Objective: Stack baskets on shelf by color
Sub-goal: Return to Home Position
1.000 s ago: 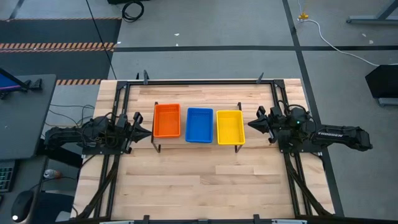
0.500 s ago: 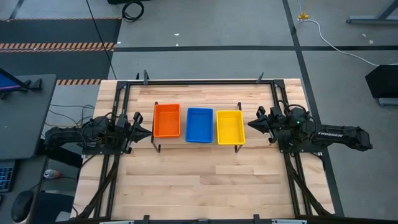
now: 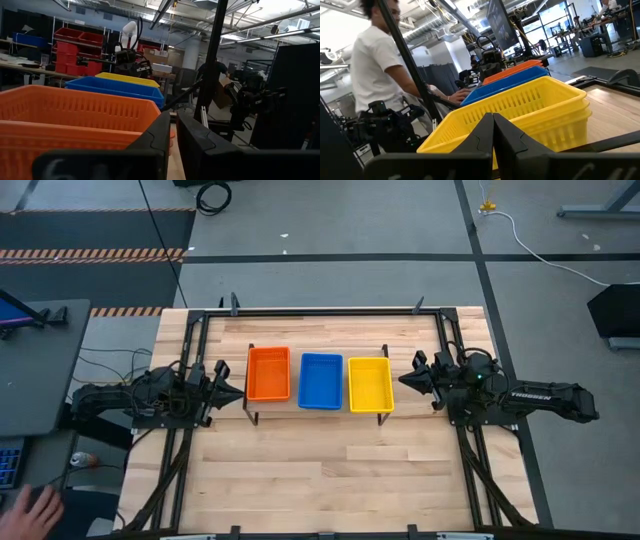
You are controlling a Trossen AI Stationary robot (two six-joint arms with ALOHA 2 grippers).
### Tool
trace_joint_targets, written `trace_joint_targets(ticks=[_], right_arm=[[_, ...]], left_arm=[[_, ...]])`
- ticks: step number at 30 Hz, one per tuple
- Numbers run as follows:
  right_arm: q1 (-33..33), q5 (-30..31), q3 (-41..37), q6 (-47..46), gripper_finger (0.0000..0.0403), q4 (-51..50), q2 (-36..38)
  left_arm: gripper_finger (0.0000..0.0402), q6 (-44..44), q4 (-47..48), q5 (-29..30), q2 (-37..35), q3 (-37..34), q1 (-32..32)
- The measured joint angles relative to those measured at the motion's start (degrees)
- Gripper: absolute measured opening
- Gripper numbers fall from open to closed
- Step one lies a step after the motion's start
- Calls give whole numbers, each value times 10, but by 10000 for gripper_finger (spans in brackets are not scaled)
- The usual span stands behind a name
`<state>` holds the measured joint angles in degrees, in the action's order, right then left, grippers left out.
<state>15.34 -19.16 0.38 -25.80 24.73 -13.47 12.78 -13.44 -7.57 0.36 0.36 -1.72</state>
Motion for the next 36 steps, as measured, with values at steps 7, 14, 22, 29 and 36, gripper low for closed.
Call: trace_joint_targets(ticks=[7, 14, 22, 29, 36], right_arm=[[0, 0, 0, 0, 9, 0, 0], [0, 0, 0, 0, 9, 0, 0], [0, 0, 0, 0, 9, 0, 0], [0, 0, 0, 0, 9, 0, 0], [0, 0, 0, 0, 9, 0, 0]], left_arm=[[30, 0, 0, 0, 0, 0, 0], [32, 0, 0, 0, 0, 0, 0], [37, 0, 0, 0, 0, 0, 0], [28, 0, 0, 0, 0, 0, 0], [35, 0, 0, 0, 0, 0, 0]])
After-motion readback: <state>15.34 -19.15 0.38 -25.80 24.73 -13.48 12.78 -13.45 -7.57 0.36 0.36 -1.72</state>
